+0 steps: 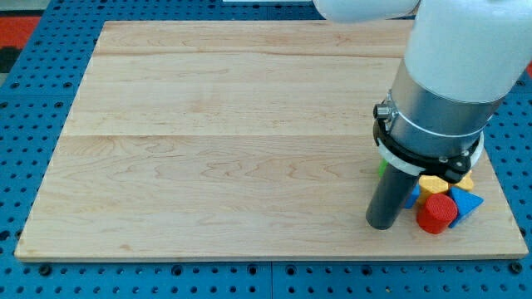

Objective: Move the arm towards the top right side of the board

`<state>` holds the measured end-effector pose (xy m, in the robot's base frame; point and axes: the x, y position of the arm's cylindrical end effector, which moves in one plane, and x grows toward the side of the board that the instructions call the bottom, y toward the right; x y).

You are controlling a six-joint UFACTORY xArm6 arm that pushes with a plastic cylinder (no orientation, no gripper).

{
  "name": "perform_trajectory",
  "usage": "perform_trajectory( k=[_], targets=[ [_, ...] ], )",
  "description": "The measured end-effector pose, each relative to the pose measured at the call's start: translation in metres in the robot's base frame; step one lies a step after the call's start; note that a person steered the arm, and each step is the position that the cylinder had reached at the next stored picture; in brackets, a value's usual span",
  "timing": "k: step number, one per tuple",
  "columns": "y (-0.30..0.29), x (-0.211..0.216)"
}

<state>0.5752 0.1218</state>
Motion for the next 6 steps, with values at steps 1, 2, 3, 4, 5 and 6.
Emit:
perform_trajectory(
  k=[1, 2, 3, 4, 5, 6],
  targets=[
    [-0.082, -0.020],
    [-0.119, -0.104],
    [-0.066, -0.216],
    [0.025, -0.269],
    [0.145, -0.278],
    [0.221, -0.243]
  ],
)
